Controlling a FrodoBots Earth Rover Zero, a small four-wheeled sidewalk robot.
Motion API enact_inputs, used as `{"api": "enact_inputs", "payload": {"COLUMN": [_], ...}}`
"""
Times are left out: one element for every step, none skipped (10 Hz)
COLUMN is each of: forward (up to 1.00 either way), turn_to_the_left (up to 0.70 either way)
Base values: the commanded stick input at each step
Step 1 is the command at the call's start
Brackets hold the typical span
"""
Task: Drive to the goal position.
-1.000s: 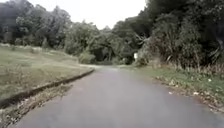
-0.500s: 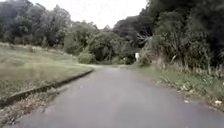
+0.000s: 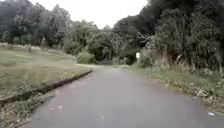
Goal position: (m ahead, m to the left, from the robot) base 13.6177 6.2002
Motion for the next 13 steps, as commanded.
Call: {"api": "enact_inputs", "payload": {"forward": [1.00, 1.00, 1.00, 1.00, 1.00, 1.00, 1.00, 1.00, 1.00, 1.00, 1.00, 1.00, 1.00], "turn_to_the_left": [0.00, 0.00, 0.00, 0.00, 0.00, 0.00, 0.00, 0.00, 0.00, 0.00, 0.00, 0.00, 0.00]}}
